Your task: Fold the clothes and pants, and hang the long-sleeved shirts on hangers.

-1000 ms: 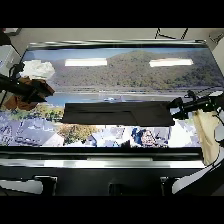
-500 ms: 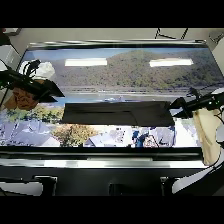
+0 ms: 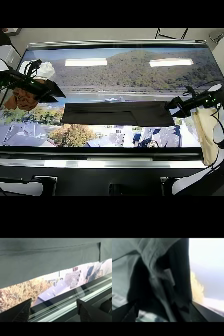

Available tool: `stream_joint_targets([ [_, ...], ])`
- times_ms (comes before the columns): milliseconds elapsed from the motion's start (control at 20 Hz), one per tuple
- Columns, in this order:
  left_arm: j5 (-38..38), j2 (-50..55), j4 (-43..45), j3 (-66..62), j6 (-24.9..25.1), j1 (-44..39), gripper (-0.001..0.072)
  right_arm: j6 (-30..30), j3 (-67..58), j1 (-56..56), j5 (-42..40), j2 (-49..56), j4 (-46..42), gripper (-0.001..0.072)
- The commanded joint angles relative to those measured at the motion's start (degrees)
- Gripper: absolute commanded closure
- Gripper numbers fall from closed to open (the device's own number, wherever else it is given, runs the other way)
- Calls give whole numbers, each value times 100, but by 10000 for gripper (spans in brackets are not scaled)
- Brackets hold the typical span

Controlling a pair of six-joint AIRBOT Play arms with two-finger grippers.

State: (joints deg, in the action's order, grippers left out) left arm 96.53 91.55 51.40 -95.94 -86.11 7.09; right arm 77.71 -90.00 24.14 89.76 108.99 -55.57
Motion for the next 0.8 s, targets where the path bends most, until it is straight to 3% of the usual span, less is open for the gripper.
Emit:
stream_joint_targets([
  [0, -11, -4, 2, -4, 79, -2, 79, 251, 2, -262, -299, 9, -706, -3],
  [400, -7, -7, 2, -4, 168, 7, 79, 417, -2, -472, -260, 129, -564, 36],
  [600, -50, -7, 2, -4, 219, 9, 80, 520, -369, -79, 466, -122, -599, 27],
  [750, -105, -7, 2, -4, 238, 7, 79, 588, -398, 188, 612, -459, 4, 11],
])
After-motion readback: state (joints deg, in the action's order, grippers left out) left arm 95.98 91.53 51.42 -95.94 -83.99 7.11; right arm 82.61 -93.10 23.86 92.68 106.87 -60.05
